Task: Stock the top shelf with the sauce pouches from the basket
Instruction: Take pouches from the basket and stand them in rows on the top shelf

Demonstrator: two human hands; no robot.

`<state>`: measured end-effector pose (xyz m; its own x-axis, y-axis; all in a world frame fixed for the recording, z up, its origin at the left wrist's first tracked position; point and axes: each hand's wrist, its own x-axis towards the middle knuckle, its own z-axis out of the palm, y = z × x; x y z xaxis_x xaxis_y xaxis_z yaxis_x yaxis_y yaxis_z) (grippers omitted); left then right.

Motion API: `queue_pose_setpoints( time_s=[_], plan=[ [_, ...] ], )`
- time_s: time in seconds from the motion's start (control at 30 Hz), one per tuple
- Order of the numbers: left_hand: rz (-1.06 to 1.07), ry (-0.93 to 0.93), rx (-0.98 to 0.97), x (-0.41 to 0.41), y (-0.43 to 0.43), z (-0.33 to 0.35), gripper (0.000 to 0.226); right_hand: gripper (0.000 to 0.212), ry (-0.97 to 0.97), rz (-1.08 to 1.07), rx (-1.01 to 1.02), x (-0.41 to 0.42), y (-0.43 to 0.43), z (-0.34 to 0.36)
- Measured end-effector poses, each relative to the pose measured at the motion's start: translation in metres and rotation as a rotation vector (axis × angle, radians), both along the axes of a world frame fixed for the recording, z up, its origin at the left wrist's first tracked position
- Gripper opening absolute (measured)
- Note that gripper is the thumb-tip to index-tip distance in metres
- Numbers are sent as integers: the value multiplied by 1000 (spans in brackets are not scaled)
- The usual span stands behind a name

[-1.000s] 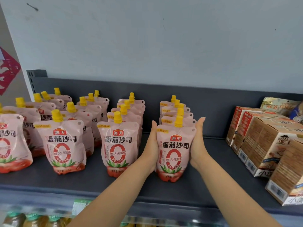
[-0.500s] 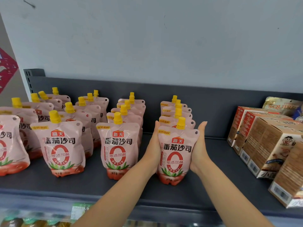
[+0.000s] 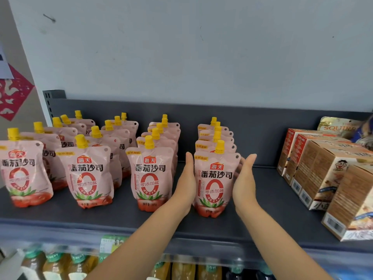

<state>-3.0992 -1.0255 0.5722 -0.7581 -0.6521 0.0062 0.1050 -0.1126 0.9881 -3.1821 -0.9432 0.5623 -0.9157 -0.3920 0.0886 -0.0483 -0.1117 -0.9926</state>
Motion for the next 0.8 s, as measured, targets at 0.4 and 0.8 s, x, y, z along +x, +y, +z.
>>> queue_pose_setpoints(
  time_s=[0.4, 0.8],
  plan=[
    [55, -128, -403, 60, 36, -30, 83, 83, 627, 19, 342, 32, 54, -29],
    [-79, -312, -895, 128, 54, -29, 52, 58, 789, 80, 534, 87, 95, -8]
  ],
)
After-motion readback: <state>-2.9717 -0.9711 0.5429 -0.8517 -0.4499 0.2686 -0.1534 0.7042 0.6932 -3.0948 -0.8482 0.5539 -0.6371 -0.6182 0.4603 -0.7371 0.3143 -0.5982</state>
